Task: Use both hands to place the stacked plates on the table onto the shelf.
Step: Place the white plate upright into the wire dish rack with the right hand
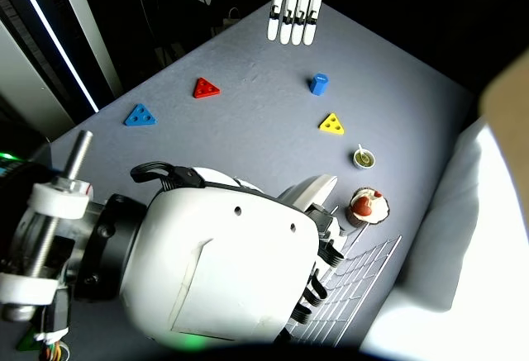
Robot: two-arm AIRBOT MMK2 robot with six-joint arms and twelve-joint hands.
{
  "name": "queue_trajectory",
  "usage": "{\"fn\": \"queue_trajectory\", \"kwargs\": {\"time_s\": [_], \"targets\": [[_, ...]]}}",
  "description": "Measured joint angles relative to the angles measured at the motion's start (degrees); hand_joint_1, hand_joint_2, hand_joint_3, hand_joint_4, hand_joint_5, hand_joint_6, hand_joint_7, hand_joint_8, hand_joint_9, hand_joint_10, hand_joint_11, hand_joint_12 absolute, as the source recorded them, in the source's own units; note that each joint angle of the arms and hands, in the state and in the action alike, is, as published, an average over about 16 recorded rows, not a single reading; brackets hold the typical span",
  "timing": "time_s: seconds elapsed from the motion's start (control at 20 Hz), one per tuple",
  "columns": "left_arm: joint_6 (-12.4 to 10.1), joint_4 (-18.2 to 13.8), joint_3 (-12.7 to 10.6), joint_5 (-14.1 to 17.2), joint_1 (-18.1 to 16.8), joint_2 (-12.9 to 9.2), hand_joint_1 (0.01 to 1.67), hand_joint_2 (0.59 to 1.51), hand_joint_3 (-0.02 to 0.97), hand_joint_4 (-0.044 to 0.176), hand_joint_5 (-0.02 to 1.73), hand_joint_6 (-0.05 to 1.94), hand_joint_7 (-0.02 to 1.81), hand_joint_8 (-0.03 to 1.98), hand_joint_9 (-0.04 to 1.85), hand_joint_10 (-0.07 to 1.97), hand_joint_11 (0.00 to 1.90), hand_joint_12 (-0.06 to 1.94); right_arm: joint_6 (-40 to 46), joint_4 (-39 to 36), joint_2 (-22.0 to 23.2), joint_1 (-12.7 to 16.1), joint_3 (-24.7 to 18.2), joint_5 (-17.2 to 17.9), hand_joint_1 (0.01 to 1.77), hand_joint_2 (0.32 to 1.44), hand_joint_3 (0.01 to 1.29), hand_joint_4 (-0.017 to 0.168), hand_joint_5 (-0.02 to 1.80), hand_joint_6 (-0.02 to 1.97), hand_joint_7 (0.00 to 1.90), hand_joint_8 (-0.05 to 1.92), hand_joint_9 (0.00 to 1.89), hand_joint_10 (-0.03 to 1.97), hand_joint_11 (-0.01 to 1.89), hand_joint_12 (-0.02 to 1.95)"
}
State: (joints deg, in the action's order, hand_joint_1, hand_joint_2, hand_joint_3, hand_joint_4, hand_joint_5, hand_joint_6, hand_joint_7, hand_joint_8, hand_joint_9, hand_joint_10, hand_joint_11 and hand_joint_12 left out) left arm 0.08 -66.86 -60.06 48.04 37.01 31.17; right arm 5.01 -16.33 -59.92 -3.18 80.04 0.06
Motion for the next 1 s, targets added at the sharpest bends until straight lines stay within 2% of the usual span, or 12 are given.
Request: {"fn": "queue_trajectory", "kwargs": {"time_s": [0.85, 1.0], "targets": [[0.0, 0.7, 0.0, 0.6, 0.0, 0.0, 0.13, 0.931, 0.004, 0.003, 0.13, 0.01, 0.18, 0.0, 0.19, 0.01, 0.18, 0.04, 0.1, 1.3, -2.0, -3.7, 2.8, 1.7, 1.45, 0.92, 0.01, -0.008, 0.99, 0.79, 1.12, 0.6, 1.16, 0.75, 1.4, 0.01], [0.0, 0.7, 0.0, 0.6, 0.0, 0.0, 0.13, 0.932, 0.004, 0.003, 0.13, 0.01, 0.18, 0.0, 0.19, 0.01, 0.19, 0.04, 0.1, 1.4, -2.0, -4.2, 2.9, 1.7, 1.42, 0.93, 0.01, -0.008, 0.99, 0.78, 1.1, 0.65, 1.16, 0.66, 1.38, 0.01]]}}
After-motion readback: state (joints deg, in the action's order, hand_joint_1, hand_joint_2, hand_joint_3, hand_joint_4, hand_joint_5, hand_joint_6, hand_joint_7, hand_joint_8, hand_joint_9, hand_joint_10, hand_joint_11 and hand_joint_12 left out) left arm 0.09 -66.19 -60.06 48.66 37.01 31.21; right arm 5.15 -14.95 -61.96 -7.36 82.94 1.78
